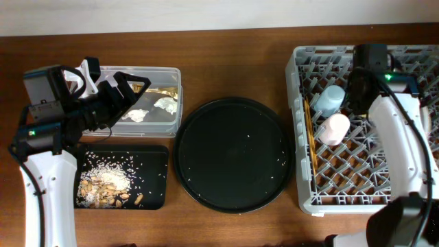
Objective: Sort waste into correct bins and load items into the dishwasher rack
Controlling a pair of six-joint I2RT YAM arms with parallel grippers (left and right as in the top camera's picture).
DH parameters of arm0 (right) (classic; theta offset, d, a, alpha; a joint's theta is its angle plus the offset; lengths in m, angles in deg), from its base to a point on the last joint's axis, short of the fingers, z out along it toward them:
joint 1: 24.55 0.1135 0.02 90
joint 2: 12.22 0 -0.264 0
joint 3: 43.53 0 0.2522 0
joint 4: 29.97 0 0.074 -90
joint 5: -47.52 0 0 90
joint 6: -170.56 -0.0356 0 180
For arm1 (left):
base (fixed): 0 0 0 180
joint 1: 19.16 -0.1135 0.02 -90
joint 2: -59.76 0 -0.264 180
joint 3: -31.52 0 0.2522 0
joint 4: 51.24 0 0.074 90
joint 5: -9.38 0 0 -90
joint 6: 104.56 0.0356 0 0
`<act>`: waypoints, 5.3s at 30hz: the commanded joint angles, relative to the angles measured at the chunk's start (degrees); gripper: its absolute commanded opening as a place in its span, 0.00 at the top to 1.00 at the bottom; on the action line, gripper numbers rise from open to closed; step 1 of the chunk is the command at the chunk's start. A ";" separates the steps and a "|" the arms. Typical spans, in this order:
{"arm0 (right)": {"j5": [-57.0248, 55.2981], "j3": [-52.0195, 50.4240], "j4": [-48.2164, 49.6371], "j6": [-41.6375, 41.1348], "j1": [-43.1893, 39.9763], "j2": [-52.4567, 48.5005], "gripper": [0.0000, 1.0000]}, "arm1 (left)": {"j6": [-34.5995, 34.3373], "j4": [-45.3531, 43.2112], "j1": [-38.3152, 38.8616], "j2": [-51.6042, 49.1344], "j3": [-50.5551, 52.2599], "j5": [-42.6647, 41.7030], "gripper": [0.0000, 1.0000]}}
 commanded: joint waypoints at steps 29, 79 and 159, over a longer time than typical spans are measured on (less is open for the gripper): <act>14.12 -0.24 -3.87 -3.02 -0.11 2.73 0.77 | -0.28 -0.13 -0.28 0.02 -0.42 -0.42 0.01; 80.81 -0.24 1.79 -8.17 -1.97 2.80 0.02 | -0.28 -0.13 -0.28 0.02 -0.42 -0.44 0.01; 80.81 -84.35 57.07 -9.84 8.02 92.87 0.02 | -0.28 -0.13 -0.28 0.02 -0.42 -0.44 0.01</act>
